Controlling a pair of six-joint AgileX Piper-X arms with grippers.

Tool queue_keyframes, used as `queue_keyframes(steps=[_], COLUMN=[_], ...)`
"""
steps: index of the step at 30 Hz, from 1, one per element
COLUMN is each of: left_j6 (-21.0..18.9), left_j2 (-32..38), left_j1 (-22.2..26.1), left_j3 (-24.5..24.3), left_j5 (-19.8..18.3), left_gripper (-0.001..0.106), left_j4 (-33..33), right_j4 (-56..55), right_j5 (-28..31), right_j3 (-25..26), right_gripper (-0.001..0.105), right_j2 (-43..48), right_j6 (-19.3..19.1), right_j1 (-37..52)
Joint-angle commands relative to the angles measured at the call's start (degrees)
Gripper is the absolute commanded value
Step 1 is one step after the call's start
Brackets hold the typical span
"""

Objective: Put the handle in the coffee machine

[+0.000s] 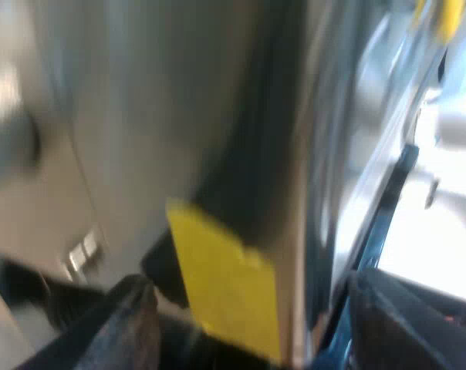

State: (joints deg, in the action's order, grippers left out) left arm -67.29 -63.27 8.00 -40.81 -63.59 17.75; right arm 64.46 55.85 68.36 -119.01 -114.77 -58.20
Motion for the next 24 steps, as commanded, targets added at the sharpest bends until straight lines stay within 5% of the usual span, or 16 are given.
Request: queue_keyframes(steps=[1,24], left_j6=[-0.6,-0.3], left_j2=[0.4,2.8], left_j1=[-0.3,12.4], left_j3=[-0.4,-0.4], left_j5=[-1.4,-1.4], left_gripper=[0.058,0.058], left_j4=[-0.2,1.6], right_j4=[4.8,8.9], right_j5=[-0.6,-0.5], right_j3=[0.8,0.8], right_gripper=[0.021,0.021], right_j2=[2.1,2.5], right_j6=[-0.3,-0.1], right_j1=[0.1,0.1])
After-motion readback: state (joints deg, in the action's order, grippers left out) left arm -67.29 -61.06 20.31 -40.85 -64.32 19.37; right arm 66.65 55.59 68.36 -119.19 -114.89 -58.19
